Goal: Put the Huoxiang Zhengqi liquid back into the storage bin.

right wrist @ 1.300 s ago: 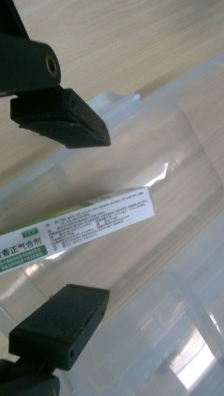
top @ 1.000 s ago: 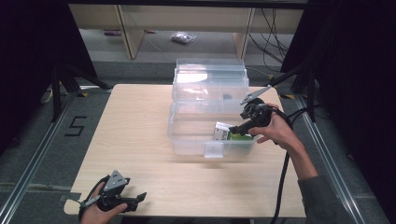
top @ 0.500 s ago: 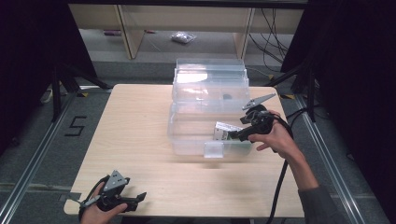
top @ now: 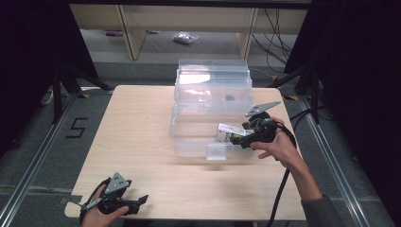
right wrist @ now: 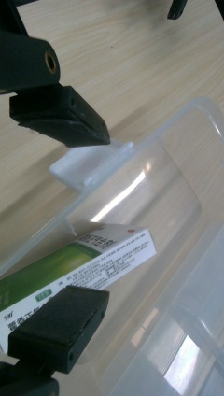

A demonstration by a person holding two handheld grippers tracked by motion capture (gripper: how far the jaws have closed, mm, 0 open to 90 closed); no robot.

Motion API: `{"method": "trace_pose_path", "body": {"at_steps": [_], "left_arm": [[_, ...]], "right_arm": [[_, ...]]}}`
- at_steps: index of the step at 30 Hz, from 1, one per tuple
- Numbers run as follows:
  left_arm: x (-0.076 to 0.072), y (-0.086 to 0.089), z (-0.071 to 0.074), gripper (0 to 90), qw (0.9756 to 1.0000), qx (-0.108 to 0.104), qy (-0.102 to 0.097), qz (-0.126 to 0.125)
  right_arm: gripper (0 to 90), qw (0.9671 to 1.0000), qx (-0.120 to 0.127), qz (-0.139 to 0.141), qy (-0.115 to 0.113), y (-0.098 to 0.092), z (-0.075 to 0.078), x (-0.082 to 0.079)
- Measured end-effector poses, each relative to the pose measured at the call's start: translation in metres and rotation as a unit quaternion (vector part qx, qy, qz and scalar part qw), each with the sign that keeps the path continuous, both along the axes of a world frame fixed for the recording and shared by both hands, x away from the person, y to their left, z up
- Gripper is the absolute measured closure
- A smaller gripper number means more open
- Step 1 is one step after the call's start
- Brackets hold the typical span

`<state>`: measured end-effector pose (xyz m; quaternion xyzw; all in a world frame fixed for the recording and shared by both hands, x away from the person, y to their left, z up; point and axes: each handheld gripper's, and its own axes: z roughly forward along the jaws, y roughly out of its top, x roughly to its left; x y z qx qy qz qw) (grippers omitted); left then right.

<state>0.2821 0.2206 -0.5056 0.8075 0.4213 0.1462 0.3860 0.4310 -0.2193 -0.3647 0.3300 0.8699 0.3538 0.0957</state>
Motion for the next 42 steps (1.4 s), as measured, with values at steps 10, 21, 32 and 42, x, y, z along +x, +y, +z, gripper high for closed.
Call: {"method": "trace_pose_path", "body": {"at_steps": [10,21,32,42], "left_arm": [[0.0,0.001,0.0,15.6,1.0,0.008,0.0,-0.001],[0.0,0.0,0.0,15.6,1.0,0.007,0.0,-0.001],[0.0,0.0,0.0,15.6,1.0,0.007,-0.001,-0.002],[-0.001,0.0,0.0,15.6,1.0,0.007,0.001,0.0]], "right_arm": [[21.1,0.9996,0.02,0.016,-0.012,0.006,-0.006,-0.015],[16.2,0.9995,0.029,0.012,-0.007,0.006,-0.015,-0.032],[16.2,0.999,0.038,0.016,-0.018,0.01,-0.024,-0.043],[16.4,0.9987,0.042,0.02,-0.022,0.013,-0.037,-0.05]]}}
